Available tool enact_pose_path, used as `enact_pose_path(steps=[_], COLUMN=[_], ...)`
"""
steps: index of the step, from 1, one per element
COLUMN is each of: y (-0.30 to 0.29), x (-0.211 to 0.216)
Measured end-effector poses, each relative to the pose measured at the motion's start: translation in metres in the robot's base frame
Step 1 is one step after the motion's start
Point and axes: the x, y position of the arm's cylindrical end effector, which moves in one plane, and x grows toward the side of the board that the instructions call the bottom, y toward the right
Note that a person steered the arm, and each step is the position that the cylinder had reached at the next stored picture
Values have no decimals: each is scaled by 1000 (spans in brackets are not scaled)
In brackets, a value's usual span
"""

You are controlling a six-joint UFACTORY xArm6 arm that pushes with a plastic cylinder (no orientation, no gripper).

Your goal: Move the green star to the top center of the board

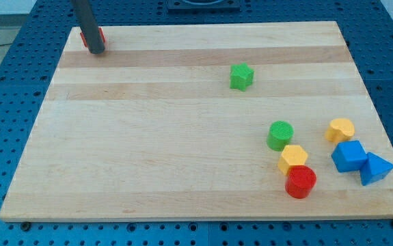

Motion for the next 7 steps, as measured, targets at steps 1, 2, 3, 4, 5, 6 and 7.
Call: enact_pose_path(steps=[1, 2, 3, 4, 5, 6, 7], y=[-6, -7, -5, 32, 95, 159, 226], x=[-9, -9, 4, 48, 105, 146, 143])
